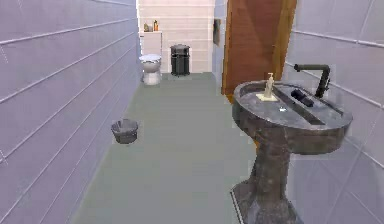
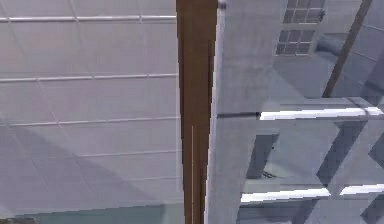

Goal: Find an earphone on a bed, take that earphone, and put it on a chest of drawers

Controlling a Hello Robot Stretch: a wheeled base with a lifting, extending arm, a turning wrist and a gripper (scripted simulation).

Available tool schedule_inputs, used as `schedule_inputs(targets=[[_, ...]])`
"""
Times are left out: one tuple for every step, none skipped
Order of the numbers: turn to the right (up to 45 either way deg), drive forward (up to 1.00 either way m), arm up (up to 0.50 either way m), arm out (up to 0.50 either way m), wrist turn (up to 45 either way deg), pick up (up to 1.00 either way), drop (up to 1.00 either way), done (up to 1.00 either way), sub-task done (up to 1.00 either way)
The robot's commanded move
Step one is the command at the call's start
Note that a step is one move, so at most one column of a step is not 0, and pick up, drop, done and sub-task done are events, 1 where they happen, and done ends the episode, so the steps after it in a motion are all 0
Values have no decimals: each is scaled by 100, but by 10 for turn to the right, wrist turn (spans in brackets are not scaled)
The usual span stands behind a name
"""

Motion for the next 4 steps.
schedule_inputs(targets=[[-30, 0, 0, 0, 0, 0, 0, 0, 0], [0, 100, 0, 0, 0, 0, 0, 0, 0], [0, 80, 0, 0, 0, 0, 0, 0, 0], [450, 0, 0, 0, 0, 0, 0, 0, 0]])
